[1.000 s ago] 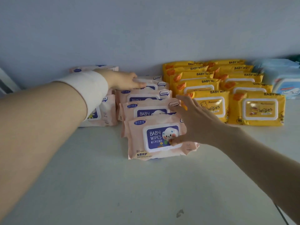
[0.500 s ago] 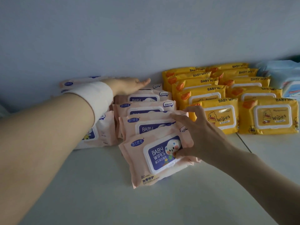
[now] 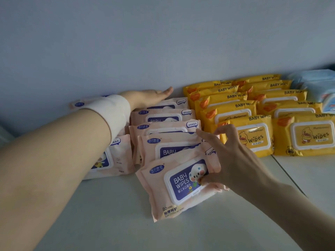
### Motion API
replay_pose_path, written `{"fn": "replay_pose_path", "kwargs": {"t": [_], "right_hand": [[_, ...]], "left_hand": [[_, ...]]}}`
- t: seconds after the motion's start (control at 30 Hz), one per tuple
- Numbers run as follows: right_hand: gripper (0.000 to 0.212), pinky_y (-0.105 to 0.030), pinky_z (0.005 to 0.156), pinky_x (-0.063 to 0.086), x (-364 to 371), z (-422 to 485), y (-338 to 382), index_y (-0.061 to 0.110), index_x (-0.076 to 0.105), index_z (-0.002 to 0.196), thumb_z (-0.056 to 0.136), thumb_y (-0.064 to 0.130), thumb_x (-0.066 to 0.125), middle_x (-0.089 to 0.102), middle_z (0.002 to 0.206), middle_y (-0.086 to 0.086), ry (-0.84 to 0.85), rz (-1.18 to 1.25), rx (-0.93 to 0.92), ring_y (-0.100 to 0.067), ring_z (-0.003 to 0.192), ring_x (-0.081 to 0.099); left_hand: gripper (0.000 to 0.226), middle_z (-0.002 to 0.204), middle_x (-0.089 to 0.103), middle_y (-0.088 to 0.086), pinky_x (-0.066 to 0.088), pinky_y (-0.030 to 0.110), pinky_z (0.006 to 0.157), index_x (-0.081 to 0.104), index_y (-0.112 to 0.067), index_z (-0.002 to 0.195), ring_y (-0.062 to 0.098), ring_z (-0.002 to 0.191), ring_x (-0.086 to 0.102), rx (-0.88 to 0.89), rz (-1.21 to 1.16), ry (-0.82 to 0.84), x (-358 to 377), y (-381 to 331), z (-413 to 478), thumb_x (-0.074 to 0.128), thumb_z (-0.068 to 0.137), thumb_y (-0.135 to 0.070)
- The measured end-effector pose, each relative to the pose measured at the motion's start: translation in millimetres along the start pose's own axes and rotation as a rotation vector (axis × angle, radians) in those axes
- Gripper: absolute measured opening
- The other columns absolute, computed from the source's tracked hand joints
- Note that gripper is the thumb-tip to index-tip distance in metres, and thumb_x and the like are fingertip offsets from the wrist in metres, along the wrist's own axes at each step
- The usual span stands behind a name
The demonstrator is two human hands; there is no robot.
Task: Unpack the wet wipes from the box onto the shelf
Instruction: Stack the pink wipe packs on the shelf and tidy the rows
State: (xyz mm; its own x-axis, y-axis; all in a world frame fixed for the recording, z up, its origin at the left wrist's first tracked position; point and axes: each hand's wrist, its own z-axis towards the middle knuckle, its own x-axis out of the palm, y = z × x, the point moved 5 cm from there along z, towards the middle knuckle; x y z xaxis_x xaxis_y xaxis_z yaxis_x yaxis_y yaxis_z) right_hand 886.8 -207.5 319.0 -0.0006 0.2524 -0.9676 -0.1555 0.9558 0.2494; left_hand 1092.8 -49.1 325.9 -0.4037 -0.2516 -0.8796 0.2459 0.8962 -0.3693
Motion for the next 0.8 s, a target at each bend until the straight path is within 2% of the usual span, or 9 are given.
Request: {"fn": "replay_pose_path", "kwargs": {"t": [0.07,0.1,0.17,0.2,0.27,0.4,0.5,0.6,0.8], "right_hand": [[0.109,-0.033,0.083,0.052,2,-1,0,0.034,0.022,0.145,0.055,0.044,0.085,0.022,0.136,-0.005,-0.051,0.026,0.021,-0.026,0.104,0.055],[0.109,-0.036,0.079,0.054,3,-1,1,0.032,0.029,0.143,0.052,0.041,0.087,0.027,0.134,-0.007,-0.082,0.034,0.027,-0.028,0.1,0.057],[0.108,-0.038,0.065,0.056,4,-1,1,0.024,0.045,0.136,0.04,0.036,0.092,0.04,0.125,-0.014,-0.178,0.037,0.021,-0.031,0.086,0.062],[0.107,-0.037,0.058,0.056,5,-1,0,0.02,0.051,0.131,0.034,0.035,0.094,0.046,0.119,-0.017,-0.226,0.043,0.012,-0.032,0.079,0.063],[0.105,-0.035,0.051,0.054,8,-2,0,0.015,0.056,0.124,0.028,0.033,0.095,0.05,0.111,-0.02,-0.288,0.068,0.001,-0.032,0.072,0.064],[0.103,-0.034,0.048,0.052,10,4,3,0.012,0.057,0.122,0.027,0.026,0.096,0.051,0.107,-0.022,-0.364,0.09,0.007,-0.035,0.071,0.062],[0.1,-0.035,0.047,0.051,11,12,8,0.011,0.057,0.121,0.029,0.022,0.096,0.051,0.106,-0.023,-0.385,0.1,0.031,-0.037,0.072,0.061],[0.098,-0.037,0.048,0.053,12,18,11,0.009,0.057,0.121,0.032,0.021,0.096,0.053,0.105,-0.023,-0.402,0.078,0.046,-0.038,0.07,0.062],[0.104,-0.038,0.058,0.053,9,17,10,0.009,0.056,0.122,0.029,0.034,0.094,0.056,0.1,-0.021,-0.437,-0.047,0.044,-0.036,0.08,0.06]], "left_hand": [[0.101,0.138,0.047,0.0,0.027,0.04,0.113,0.045,-0.021,0.136,0.022,0.13,0.041,0.039,0.026,0.026,-1,-1,0,0.015,0.067,-0.089],[0.096,0.126,0.052,0.001,0.034,0.037,0.105,0.049,-0.018,0.127,0.021,0.118,0.048,0.043,0.049,0.049,-2,-1,-1,0.023,0.067,-0.088],[0.063,0.111,0.054,0.002,0.042,0.032,0.089,0.049,-0.016,0.114,0.019,0.098,0.051,0.03,0.062,0.076,-3,4,-2,0.044,0.08,-0.068],[0.055,0.111,0.054,0.0,0.043,0.032,0.089,0.048,-0.017,0.117,0.018,0.098,0.052,0.039,0.057,0.057,-6,8,-1,0.054,0.081,-0.058],[0.059,0.121,0.055,-0.001,0.043,0.033,0.097,0.046,-0.018,0.126,0.019,0.108,0.054,0.081,0.097,-0.006,-12,12,-5,0.066,0.079,-0.046],[0.058,0.134,0.053,-0.001,0.034,0.038,0.105,0.049,-0.022,0.132,0.021,0.124,0.048,0.146,0.327,-0.179,-24,8,-7,0.062,0.081,-0.048],[0.057,0.135,0.053,-0.002,0.033,0.04,0.104,0.049,-0.023,0.132,0.022,0.124,0.047,0.15,0.387,-0.179,-23,6,-2,0.057,0.083,-0.053],[0.066,0.133,0.052,-0.004,0.029,0.04,0.105,0.044,-0.024,0.131,0.022,0.122,0.047,0.104,0.348,-0.132,-20,7,-1,0.059,0.077,-0.06],[0.064,0.132,0.054,-0.003,0.021,0.037,0.098,0.042,-0.024,0.128,0.021,0.123,0.047,0.12,0.391,-0.165,-21,5,1,0.068,0.075,-0.05]]}}
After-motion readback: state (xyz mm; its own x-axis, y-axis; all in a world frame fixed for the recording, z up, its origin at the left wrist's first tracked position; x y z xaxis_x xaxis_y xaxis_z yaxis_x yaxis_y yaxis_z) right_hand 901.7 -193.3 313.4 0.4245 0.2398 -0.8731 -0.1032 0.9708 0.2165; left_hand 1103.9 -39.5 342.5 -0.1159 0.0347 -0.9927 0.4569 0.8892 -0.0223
